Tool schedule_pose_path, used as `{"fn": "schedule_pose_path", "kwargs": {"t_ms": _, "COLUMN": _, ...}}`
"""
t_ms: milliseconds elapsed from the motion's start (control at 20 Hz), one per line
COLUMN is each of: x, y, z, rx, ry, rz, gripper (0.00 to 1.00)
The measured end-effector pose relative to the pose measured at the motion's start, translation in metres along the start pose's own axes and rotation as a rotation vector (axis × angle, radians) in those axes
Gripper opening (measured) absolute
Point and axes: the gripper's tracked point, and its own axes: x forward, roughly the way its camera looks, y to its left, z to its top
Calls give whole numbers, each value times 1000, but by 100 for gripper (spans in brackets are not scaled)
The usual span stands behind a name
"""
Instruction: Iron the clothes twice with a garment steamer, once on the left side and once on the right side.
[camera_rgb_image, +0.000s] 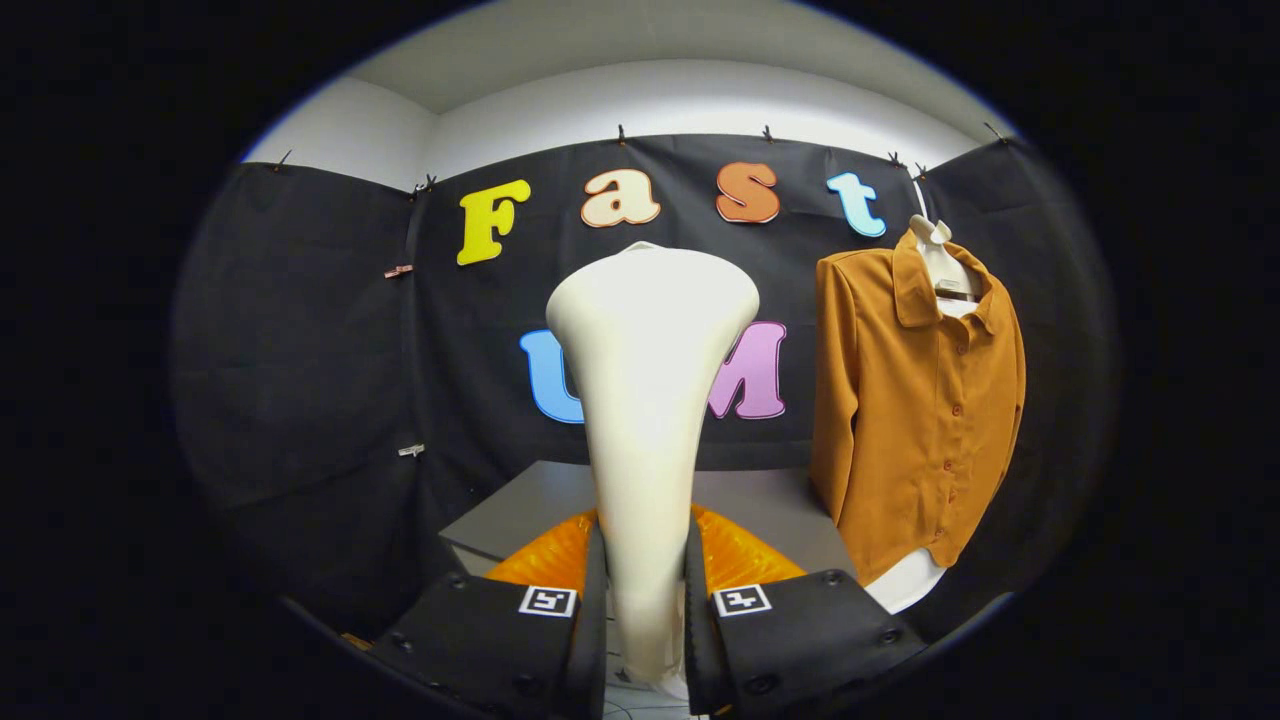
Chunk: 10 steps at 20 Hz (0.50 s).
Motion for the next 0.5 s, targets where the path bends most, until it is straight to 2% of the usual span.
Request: {"fn": "schedule_pose_path", "kwargs": {"t_ms": 500, "x": 9, "y": 6, "z": 9, "rx": -22, "ry": -19, "rz": -2, "gripper": 35}}
